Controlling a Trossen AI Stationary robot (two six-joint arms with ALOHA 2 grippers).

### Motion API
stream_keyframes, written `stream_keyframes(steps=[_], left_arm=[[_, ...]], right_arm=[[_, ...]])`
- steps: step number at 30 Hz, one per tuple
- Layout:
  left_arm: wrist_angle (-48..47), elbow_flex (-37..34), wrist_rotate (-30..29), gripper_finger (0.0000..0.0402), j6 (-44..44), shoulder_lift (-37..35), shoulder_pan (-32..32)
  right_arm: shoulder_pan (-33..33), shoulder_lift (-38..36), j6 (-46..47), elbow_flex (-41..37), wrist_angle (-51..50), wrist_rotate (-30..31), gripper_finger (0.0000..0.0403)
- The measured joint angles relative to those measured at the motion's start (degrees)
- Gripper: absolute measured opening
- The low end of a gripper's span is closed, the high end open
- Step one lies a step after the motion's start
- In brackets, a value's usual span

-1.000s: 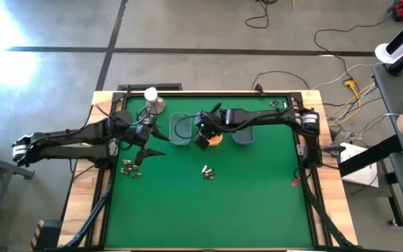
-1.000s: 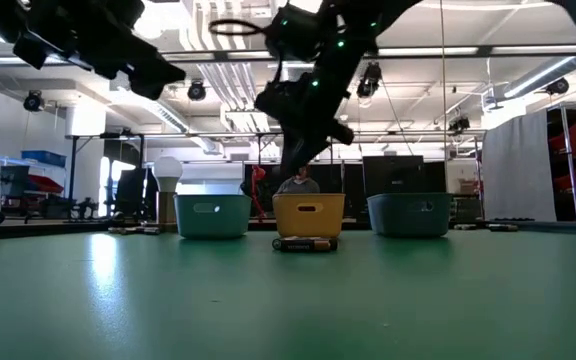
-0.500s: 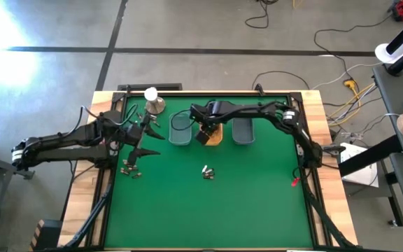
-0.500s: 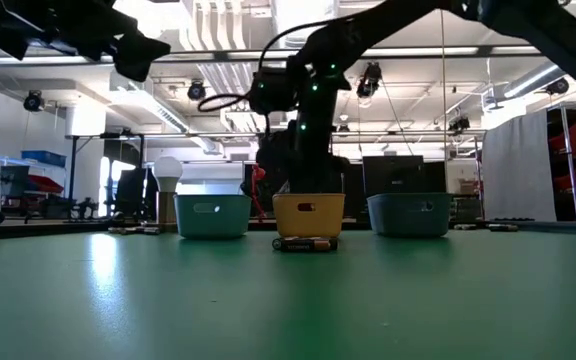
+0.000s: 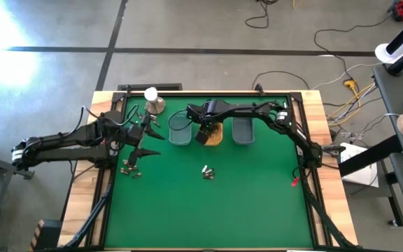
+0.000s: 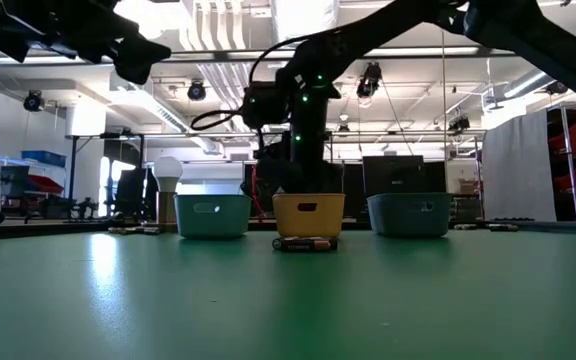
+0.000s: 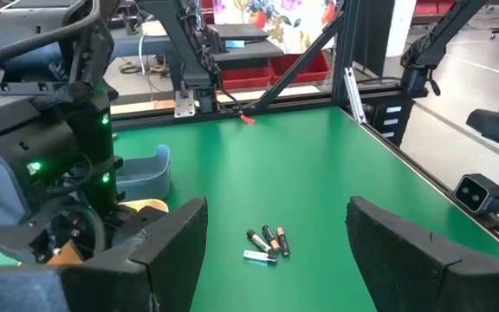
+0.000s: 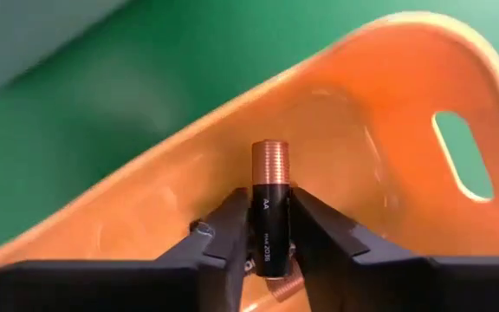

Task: Sort batteries
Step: Put the large black battery into the yellow bin, then put the small black battery into the blue bin

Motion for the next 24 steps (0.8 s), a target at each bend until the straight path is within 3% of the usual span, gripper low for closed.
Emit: stream_keyframes(steps=[11, 17, 24], left_arm=[[0.4, 0.0, 0.0, 0.0252, -1.3, 0.6, 0.0], [4.2, -1.7, 0.0, 0.0252, -6.1, 3.6, -0.8], [14.4, -4.7, 0.0, 0.0252, -13.8, 5.6, -7.4]], right_arm=[[2.1, -6.2, -0.1, 3.9, -2.3, 1.0, 0.0198], [10.0, -12.3, -6.0, 1.5, 0.5, 10.0, 0.0229], [20.5, -16.2, -9.5, -7.6, 13.7, 10.5, 0.0246]])
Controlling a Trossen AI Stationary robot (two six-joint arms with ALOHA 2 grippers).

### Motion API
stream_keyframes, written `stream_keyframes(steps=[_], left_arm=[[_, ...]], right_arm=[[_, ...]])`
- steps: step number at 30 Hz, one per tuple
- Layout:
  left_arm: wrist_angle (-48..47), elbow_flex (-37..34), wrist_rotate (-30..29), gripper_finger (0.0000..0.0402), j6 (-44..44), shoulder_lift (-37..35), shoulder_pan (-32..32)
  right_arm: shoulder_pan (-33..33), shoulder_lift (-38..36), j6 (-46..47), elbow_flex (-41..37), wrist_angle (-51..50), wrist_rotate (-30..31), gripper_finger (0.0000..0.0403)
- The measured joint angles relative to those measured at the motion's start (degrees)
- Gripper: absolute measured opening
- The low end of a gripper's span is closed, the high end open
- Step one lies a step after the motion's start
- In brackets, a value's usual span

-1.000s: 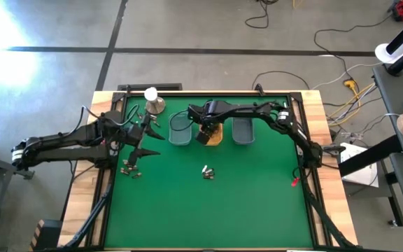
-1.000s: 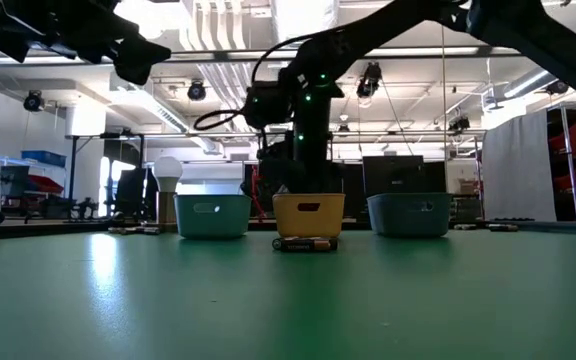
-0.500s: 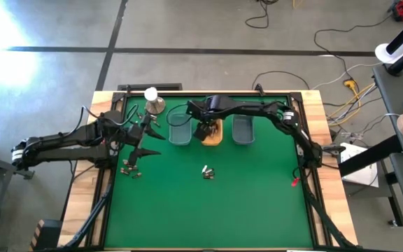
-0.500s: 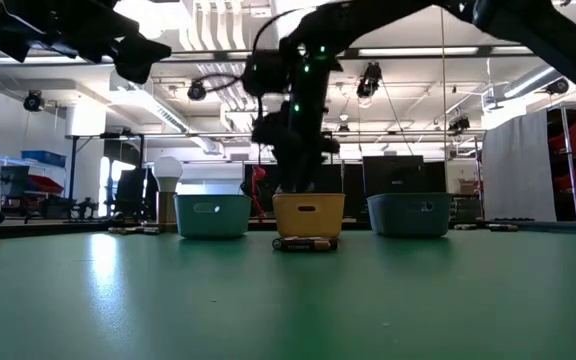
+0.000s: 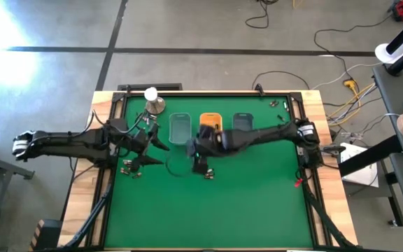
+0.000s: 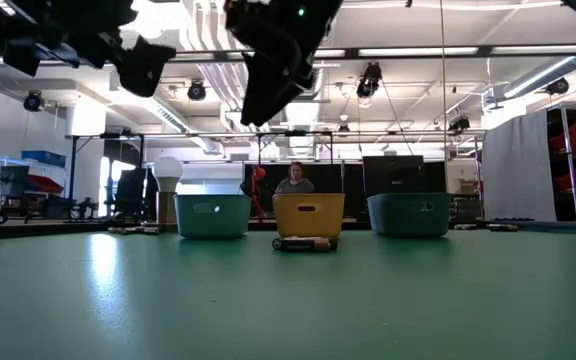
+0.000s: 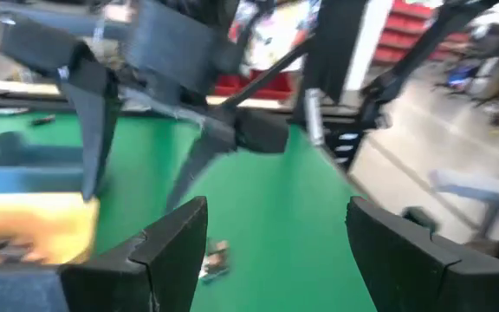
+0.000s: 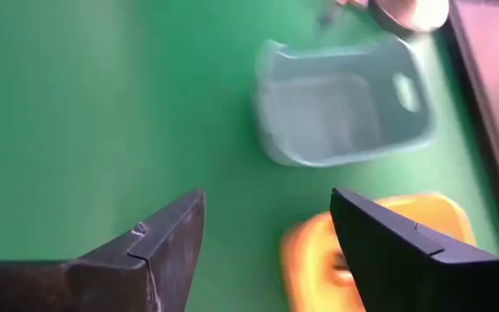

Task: Sort batteries
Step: Put the small black battery into the blue bin

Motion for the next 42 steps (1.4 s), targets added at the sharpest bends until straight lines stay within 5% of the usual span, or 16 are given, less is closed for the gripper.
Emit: stream_keyframes(steps=[13, 22, 31, 42], left_arm=[[5.3, 1.7, -13.8, 0.0252, -0.4, 0.9, -16.2], [8.3, 1.7, -29.2, 0.0252, -2.6, 3.5, -29.3], [18.3, 1.7, -31.0, 0.0252, -1.6, 7.2, -33.4], [19.3, 1.7, -31.0, 0.0252, -2.2, 10.6, -33.5]], right_arm=[[9.7, -3.2, 3.1, -4.4, 4.6, 1.9, 0.0248], [16.3, -4.0, 4.9, -6.3, 5.1, 4.0, 0.0247], [22.6, -4.0, 15.2, -12.4, 5.8, 4.0, 0.0262], [25.3, -3.7, 19.4, -15.7, 11.7, 3.9, 0.0248]])
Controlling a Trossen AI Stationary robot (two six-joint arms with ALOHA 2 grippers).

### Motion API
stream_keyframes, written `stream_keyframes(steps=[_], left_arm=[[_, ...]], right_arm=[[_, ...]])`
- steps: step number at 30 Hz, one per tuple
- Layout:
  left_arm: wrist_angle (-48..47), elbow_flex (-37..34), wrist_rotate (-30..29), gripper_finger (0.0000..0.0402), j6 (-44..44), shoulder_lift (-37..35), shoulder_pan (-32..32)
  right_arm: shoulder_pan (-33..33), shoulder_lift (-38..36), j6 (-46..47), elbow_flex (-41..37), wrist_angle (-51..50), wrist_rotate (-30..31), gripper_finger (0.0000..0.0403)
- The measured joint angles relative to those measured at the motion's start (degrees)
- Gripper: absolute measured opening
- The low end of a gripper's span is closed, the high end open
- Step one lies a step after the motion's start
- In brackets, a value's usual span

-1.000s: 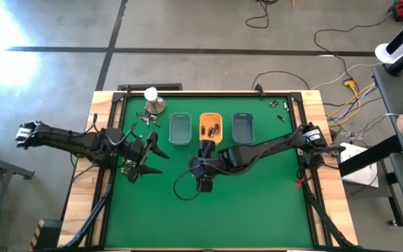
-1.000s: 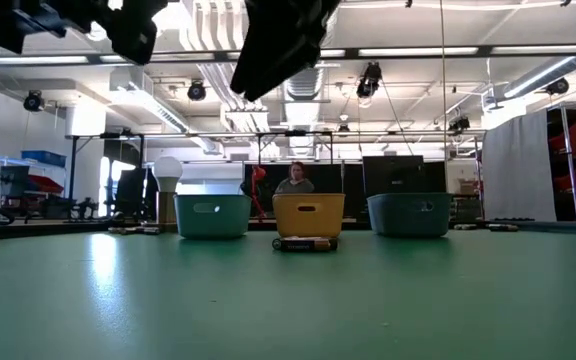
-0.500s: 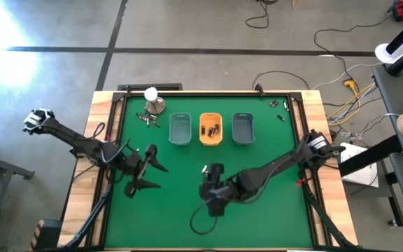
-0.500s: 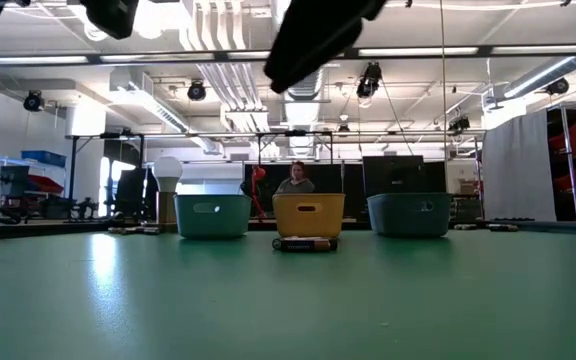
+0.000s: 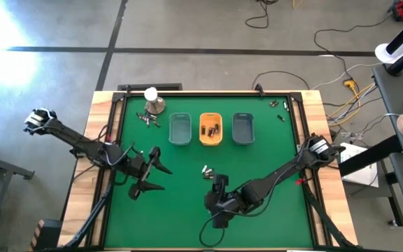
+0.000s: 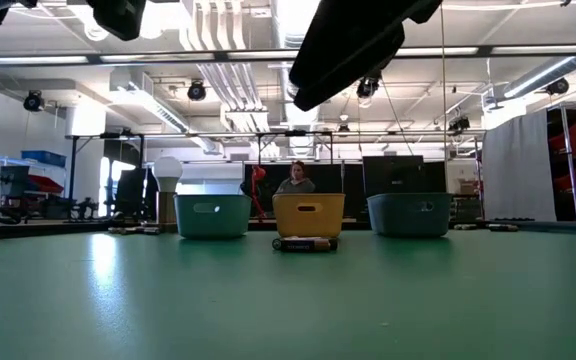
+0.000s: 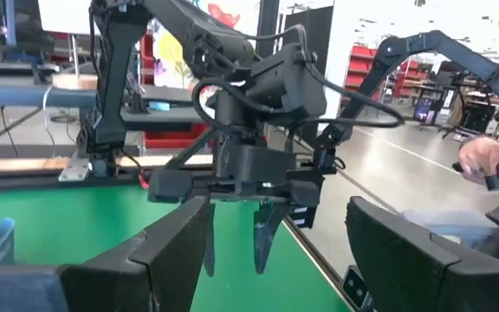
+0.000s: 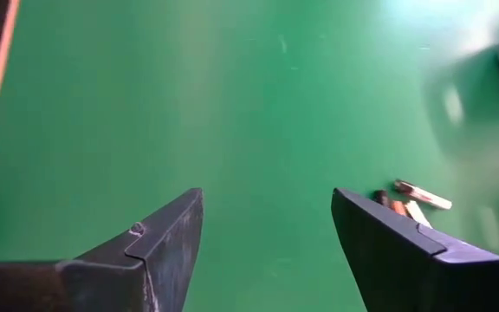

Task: Sort batteries
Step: Put the small black battery into the blue bin

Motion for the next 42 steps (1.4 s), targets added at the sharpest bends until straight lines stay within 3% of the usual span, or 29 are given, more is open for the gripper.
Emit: stream_keyframes(steps=[13, 18, 26, 34, 42], left_arm=[[3.8, 0.0, 0.0, 0.0252, 1.9, 8.5, -0.4], [4.2, -0.1, -0.2, 0.0252, 2.7, 8.6, -0.4], [4.2, -1.4, -9.7, 0.0252, 2.5, 8.6, -0.4], [4.6, -3.4, -11.9, 0.0252, 2.8, 8.5, -0.3], [4.5, -4.5, -12.1, 0.0252, 2.2, 8.5, -0.2]], right_arm=[[0.1, 0.0, -1.6, -9.2, 14.0, -0.9, 0.0262], [0.2, -0.5, -2.0, -12.3, 14.2, -2.2, 0.0262], [-1.7, -0.7, -2.1, -13.3, 10.3, -1.6, 0.0244], [-9.5, 0.4, 1.0, -14.4, 10.0, -3.8, 0.0206], [-11.9, 1.4, -0.2, -16.2, 12.2, -7.8, 0.0134]])
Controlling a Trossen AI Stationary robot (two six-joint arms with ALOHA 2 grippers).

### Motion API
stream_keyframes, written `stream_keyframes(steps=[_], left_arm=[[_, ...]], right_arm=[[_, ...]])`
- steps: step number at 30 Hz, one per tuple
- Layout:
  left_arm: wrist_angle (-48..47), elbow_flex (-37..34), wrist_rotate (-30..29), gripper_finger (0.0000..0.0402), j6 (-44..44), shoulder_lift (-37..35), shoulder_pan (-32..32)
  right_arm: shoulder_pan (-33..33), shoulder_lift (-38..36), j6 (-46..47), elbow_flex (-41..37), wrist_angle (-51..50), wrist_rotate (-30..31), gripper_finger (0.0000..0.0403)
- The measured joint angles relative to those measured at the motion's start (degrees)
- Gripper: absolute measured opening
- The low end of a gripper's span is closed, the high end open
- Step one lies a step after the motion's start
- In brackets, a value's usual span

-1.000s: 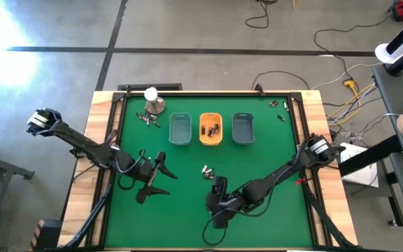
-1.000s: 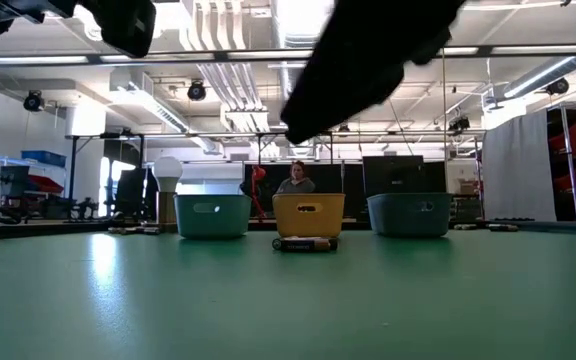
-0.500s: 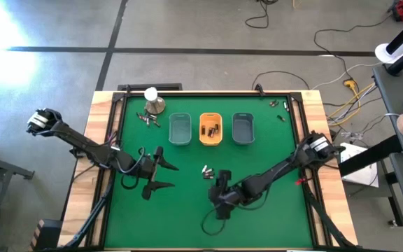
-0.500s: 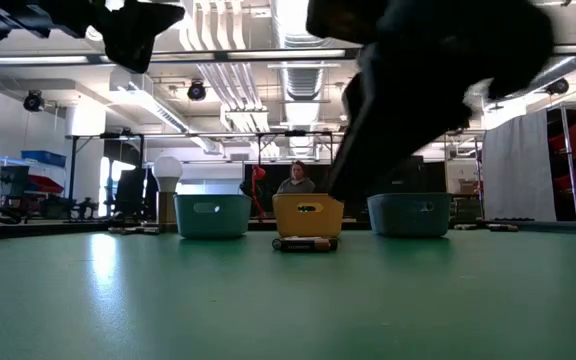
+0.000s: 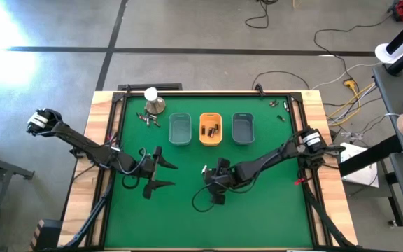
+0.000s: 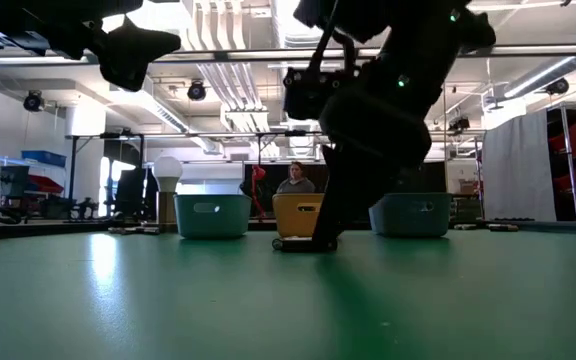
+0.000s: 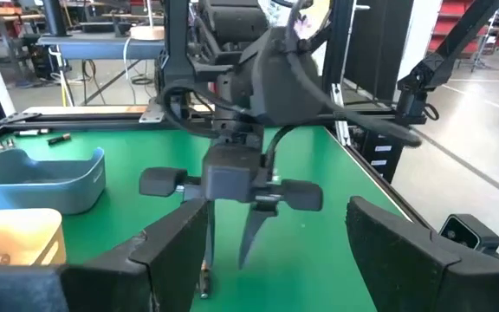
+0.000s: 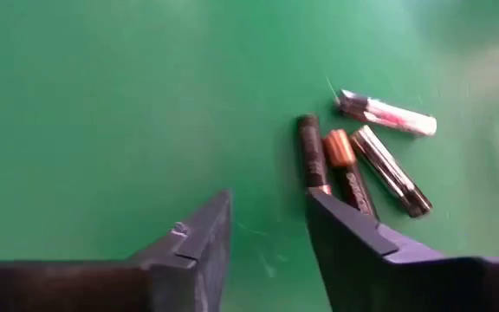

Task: Sort batteries
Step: Put the small black battery into the blue bin

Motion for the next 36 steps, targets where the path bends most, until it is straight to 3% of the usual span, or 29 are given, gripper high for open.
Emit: stream_keyframes(steps=[6, 11, 27, 36], left_arm=[[0.3, 0.1, 0.0, 0.0252, 0.2, -0.2, 0.0], [0.2, 0.1, 0.0, 0.0252, 0.3, -0.3, 0.0], [0.2, 0.1, -1.4, 0.0252, 0.3, -0.3, 0.1], [0.2, 0.1, -1.4, 0.0252, 0.4, -0.3, 0.1]], right_arm=[[-0.5, 0.1, -0.1, -0.6, 0.7, -0.2, 0.0086], [0.3, -0.2, -4.6, 1.5, -0.2, -1.0, 0.0071], [-2.1, 0.1, -10.7, -0.3, 4.0, -0.1, 0.0116], [-3.1, 0.1, -10.0, -2.8, 5.8, -2.9, 0.0115]])
